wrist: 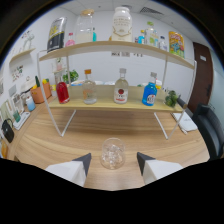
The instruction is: Make me a cup of Mount Fuji.
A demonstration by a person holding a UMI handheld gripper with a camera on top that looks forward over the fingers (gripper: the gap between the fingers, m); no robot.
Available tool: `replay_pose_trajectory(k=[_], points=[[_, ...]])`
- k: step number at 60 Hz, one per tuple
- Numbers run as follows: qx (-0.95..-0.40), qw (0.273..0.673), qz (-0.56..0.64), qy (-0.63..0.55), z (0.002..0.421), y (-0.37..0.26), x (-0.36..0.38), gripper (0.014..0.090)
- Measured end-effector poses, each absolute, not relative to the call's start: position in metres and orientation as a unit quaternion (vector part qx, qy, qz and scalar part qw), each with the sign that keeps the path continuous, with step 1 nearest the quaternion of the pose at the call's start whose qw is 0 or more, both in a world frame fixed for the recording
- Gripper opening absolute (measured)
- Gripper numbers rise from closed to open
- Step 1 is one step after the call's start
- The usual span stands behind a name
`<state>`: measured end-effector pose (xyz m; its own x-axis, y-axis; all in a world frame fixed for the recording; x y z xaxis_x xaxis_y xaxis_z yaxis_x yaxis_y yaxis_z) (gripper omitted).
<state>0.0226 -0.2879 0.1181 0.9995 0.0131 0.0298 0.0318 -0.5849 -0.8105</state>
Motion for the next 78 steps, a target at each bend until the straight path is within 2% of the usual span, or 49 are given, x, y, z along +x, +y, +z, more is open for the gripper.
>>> replay_pose_trajectory(k=[18,24,31,39,50,51,52,61,66,76,78], points=[[-0.889,0.457,-0.017,0.0,0.119,-0.313,0.025,0.0852],[-0.883,0.469,-0.006,-0.001,0.125,-0.322,0.008,0.0847],[-0.859,0.512,0.008,-0.003,0.15,-0.309,-0.019,0.0847],[-0.825,0.564,0.031,-0.007,0.187,-0.266,-0.047,0.0854],[-0.801,0.597,0.033,-0.018,0.212,-0.193,-0.06,0.0829],[-0.8,0.599,0.032,-0.018,0.212,-0.187,-0.06,0.0774],[-0.799,0.6,0.03,-0.018,0.212,-0.181,-0.06,0.0815],[-0.8,0.599,0.021,-0.022,0.201,-0.137,-0.058,0.0734],[-0.803,0.596,0.019,-0.016,0.193,-0.12,-0.055,0.0638],[-0.799,0.601,0.011,-0.009,0.184,-0.104,-0.051,0.0373],[-0.797,0.603,0.01,-0.009,0.184,-0.103,-0.051,0.0372]])
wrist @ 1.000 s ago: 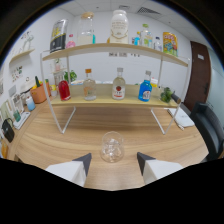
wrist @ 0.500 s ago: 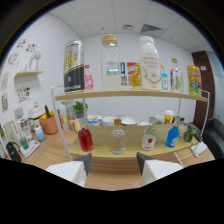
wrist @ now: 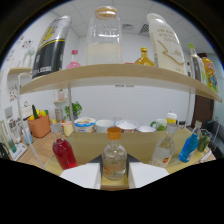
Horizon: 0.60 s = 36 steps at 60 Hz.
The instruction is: Make me a cup of Mount Fuji.
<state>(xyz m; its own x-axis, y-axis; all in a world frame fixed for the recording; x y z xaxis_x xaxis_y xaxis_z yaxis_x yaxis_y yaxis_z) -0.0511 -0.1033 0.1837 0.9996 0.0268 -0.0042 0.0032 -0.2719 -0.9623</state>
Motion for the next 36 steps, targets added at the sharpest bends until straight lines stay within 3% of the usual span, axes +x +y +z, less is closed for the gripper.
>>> replay_pose_trajectory(k=[26,36], points=[[-0.785,0.618,0.014,-0.033,0.207,-0.148,-0.063,0.0358],[-0.792,0.609,0.028,-0.033,0.188,-0.188,-0.07,0.0356]])
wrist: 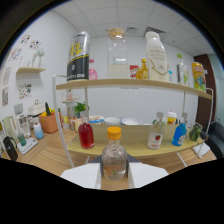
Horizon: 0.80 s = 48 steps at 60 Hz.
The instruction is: Make me a cup of Mount Fuji.
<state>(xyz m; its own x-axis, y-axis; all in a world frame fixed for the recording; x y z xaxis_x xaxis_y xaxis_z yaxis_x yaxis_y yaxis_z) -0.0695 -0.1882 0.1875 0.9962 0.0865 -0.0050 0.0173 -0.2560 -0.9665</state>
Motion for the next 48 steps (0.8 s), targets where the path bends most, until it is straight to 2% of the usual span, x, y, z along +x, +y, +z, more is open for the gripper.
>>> replay_pose_trajectory(k=[12,22,31,37,48], points=[[-0.82,0.569,0.059,0.017,0.133,-0.227,-0.063,0.0356],[-0.818,0.528,0.182,0.139,0.113,-0.237,-0.063,0.0357],[-0.766,0.491,0.325,0.259,0.122,-0.229,-0.07,0.0357],[-0.713,0.462,0.404,0.338,0.129,-0.22,-0.068,0.0355],[-0.6,0.387,0.529,0.46,0.139,-0.208,-0.066,0.0354]])
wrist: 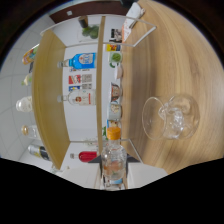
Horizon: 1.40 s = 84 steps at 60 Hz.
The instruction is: Make me a cup of Mount Fuji.
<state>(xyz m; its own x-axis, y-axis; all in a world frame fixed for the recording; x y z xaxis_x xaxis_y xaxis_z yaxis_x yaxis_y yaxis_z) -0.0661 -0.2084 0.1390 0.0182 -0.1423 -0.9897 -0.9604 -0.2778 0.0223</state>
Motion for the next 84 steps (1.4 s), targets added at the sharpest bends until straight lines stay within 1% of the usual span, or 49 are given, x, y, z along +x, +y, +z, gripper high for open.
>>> replay_pose_trajectory(k=[8,15,26,30,33,35,38,46,49,53,57,62,69,73,78,84], points=[[-0.516,0.334,0.594,0.519,0.144,-0.206,-0.062,0.0353],[-0.462,0.306,0.626,0.549,0.143,-0.205,-0.059,0.0355],[-0.471,0.302,0.622,0.547,0.138,-0.206,-0.059,0.0356],[-0.481,0.311,0.616,0.54,0.143,-0.207,-0.059,0.0355],[-0.498,0.327,0.606,0.526,0.152,-0.209,-0.06,0.0352],[-0.52,0.349,0.591,0.508,0.16,-0.209,-0.06,0.0355],[-0.555,0.386,0.567,0.471,0.178,-0.21,-0.064,0.0357],[-0.655,0.516,0.448,0.322,0.224,-0.21,-0.08,0.0356],[-0.677,0.549,0.408,0.272,0.241,-0.211,-0.089,0.0359],[-0.7,0.588,0.346,0.211,0.247,-0.211,-0.103,0.0358],[-0.724,0.608,0.285,0.156,0.234,-0.211,-0.122,0.0357],[-0.752,0.61,0.229,0.097,0.203,-0.21,-0.147,0.0356],[-0.794,0.587,0.154,0.038,0.141,-0.207,-0.171,0.0355],[-0.817,0.564,0.122,0.016,0.106,-0.206,-0.178,0.0355],[-0.836,0.541,0.09,-0.008,0.074,-0.208,-0.185,0.0355],[-0.85,0.522,0.067,-0.025,0.05,-0.208,-0.192,0.0354]])
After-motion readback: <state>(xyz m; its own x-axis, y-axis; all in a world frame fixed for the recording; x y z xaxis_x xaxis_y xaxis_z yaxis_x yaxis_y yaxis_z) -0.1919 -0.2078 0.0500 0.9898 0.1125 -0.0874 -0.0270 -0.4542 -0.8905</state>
